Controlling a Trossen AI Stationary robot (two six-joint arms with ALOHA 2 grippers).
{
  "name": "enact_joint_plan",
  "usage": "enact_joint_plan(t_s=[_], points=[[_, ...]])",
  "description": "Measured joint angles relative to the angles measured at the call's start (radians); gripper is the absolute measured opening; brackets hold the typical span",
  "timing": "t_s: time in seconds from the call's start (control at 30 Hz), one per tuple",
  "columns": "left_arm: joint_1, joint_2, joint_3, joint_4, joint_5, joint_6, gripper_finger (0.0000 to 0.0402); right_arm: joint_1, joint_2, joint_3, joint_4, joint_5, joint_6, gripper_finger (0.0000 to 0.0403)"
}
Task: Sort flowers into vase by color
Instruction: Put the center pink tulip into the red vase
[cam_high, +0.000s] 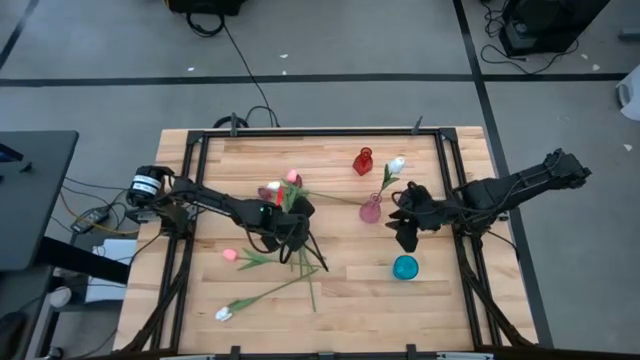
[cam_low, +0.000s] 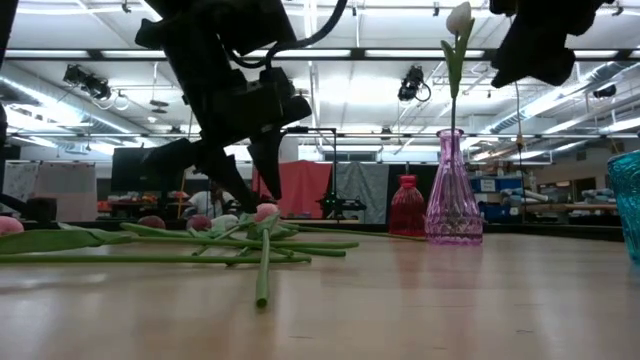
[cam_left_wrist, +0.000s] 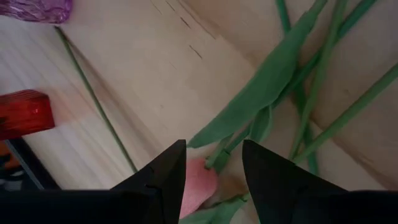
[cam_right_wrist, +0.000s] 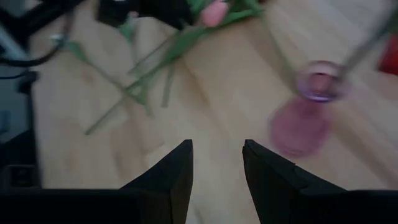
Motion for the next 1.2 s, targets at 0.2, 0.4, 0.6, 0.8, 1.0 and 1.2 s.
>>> enact_joint_plan(t_s=[0.2, 0.4, 0.6, 0.8, 1.0, 1.2], points=[[0.018, 0.037, -0.001, -0.010, -0.014, 0.022, 0.0162, 0.076, 0.045, 0.000, 0.154, -0.003, -0.006, 0.0151], [0.021, 0.109, -0.001, 0.012, -0.083, 0.076, 0.0159, 0.105, 0.078, 0.000, 0.202, 0.010, -0.008, 0.0150], [0.015, 0.141, -0.002, 0.021, -0.155, 0.091, 0.0104, 0.105, 0.106, 0.000, 0.208, 0.016, -0.008, 0.0150], [0.011, 0.141, 0.024, -0.022, -0.165, 0.044, 0.0026, 0.105, 0.112, -0.001, 0.212, 0.033, 0.001, 0.0150], [0.011, 0.134, 0.115, -0.225, -0.160, -0.059, 0.0017, 0.101, 0.132, -0.001, 0.219, 0.032, 0.081, 0.0150], [0.011, 0.123, 0.245, -0.427, -0.187, -0.153, 0.0025, 0.080, 0.234, -0.001, 0.274, -0.031, 0.106, 0.0150]])
